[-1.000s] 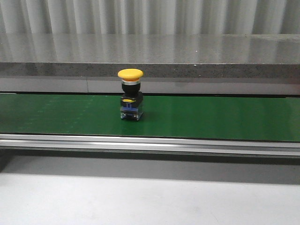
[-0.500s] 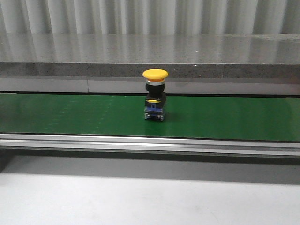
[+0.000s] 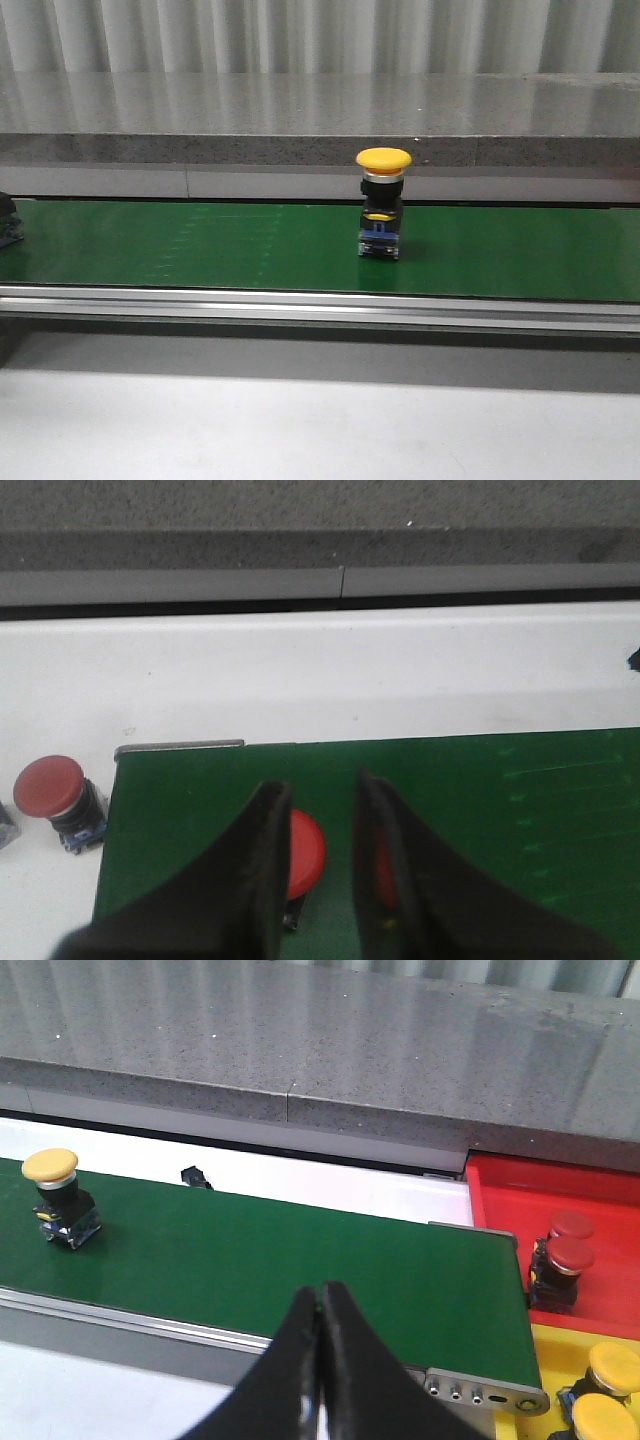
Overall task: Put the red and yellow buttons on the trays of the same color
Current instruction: 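Set the red button on the belt and open the left gripper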
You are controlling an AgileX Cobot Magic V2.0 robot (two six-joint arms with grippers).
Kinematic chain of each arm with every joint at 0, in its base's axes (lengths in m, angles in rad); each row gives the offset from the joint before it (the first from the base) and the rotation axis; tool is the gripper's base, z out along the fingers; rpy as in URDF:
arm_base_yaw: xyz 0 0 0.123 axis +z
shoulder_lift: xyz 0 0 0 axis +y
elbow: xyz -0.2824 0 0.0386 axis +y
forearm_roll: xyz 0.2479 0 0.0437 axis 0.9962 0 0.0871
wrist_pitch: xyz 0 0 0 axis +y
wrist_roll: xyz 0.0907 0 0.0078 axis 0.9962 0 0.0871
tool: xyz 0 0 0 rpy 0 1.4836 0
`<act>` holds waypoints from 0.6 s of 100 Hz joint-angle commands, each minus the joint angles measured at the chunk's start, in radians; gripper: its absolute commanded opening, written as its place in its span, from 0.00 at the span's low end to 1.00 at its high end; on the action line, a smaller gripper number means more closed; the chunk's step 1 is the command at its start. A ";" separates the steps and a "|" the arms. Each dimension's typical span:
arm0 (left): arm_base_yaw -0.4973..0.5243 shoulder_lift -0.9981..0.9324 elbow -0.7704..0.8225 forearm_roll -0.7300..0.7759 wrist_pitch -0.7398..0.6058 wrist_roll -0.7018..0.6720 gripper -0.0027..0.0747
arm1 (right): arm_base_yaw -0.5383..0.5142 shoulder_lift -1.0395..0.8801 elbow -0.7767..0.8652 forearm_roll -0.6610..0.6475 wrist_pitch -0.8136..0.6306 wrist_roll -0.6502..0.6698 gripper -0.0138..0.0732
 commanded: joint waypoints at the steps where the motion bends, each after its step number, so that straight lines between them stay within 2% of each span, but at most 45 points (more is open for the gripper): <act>1: -0.027 -0.097 0.043 -0.015 -0.129 0.004 0.03 | 0.000 0.016 -0.017 0.000 -0.070 -0.008 0.08; 2: -0.028 -0.109 0.048 -0.015 -0.129 0.004 0.00 | 0.000 0.016 -0.017 0.000 -0.070 -0.008 0.08; 29: -0.032 -0.337 0.235 -0.032 -0.105 0.004 0.01 | 0.000 0.034 -0.020 0.000 -0.012 -0.008 0.08; 60: -0.032 -0.563 0.307 -0.051 0.097 0.004 0.01 | 0.075 0.249 -0.091 0.001 0.024 -0.007 0.09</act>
